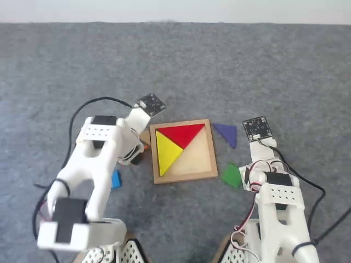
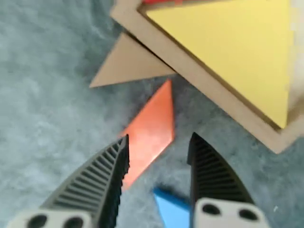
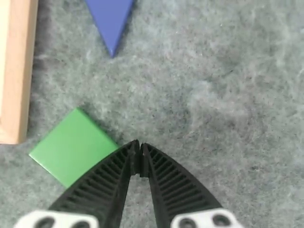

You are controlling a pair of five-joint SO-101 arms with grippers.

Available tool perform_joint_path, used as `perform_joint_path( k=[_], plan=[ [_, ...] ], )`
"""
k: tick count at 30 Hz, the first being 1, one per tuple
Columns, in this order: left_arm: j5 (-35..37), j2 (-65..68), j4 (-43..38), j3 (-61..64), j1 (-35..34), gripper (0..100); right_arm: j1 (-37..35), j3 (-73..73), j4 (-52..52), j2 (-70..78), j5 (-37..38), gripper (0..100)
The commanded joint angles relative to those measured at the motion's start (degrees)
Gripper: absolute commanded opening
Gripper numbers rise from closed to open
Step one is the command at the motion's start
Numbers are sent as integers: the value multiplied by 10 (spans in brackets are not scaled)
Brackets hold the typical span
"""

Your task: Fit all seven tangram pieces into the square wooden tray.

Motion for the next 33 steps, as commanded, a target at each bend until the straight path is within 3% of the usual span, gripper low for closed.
perform_joint_path(
  k=[1, 12, 22, 33],
  plan=[
    [-7, 44, -27, -20, 4, 195, -3, -4, -8, -15, 7, 8],
    [-11, 126, 40, -138, -42, 168, -3, -4, -8, -15, 7, 8],
    [-25, 115, 193, -290, -40, 141, -3, -4, -8, -15, 8, 8],
    [-26, 108, 192, -304, -61, 126, -3, -4, -8, -15, 8, 8]
  ],
)
